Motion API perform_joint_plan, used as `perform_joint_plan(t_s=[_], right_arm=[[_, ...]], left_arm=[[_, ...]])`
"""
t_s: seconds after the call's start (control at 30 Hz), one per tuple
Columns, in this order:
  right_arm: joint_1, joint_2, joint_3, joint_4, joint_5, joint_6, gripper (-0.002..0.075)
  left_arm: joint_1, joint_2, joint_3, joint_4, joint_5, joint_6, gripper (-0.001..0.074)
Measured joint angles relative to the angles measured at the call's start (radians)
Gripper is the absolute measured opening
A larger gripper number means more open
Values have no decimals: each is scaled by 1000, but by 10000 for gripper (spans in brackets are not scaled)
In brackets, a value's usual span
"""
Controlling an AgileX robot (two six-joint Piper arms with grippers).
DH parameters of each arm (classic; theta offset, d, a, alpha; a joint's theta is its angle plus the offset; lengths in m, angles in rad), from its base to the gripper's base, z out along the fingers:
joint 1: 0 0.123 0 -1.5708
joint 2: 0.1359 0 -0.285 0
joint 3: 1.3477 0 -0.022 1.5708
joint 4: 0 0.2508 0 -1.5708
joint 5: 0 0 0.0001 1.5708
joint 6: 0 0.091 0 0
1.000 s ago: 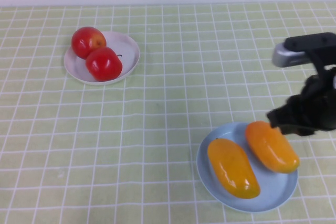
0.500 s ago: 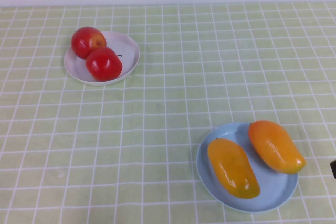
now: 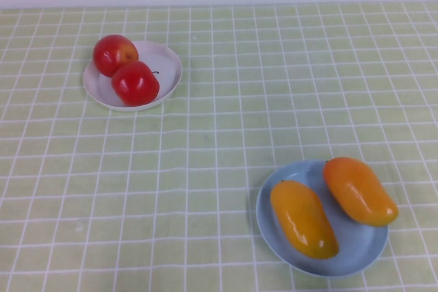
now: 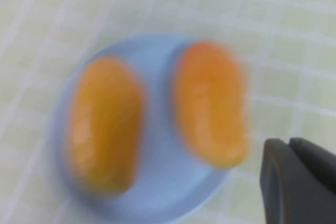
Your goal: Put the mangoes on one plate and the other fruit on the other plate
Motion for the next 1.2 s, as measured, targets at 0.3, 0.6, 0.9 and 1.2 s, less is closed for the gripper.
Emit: perform_joint_plan(t_s=[0.3, 0.6, 0.9, 1.2], right_arm=[[-290, -321, 421, 12, -390, 0, -15], [-333, -627, 597, 12, -469, 0, -15], [-333, -805, 642, 12, -439, 0, -15], [-333, -840, 644, 12, -350, 0, -15]], left_arm=[[0, 0, 0, 0, 0, 0, -1], [0, 0, 0, 0, 0, 0, -1], [0, 0, 0, 0, 0, 0, -1], [0, 0, 0, 0, 0, 0, -1]])
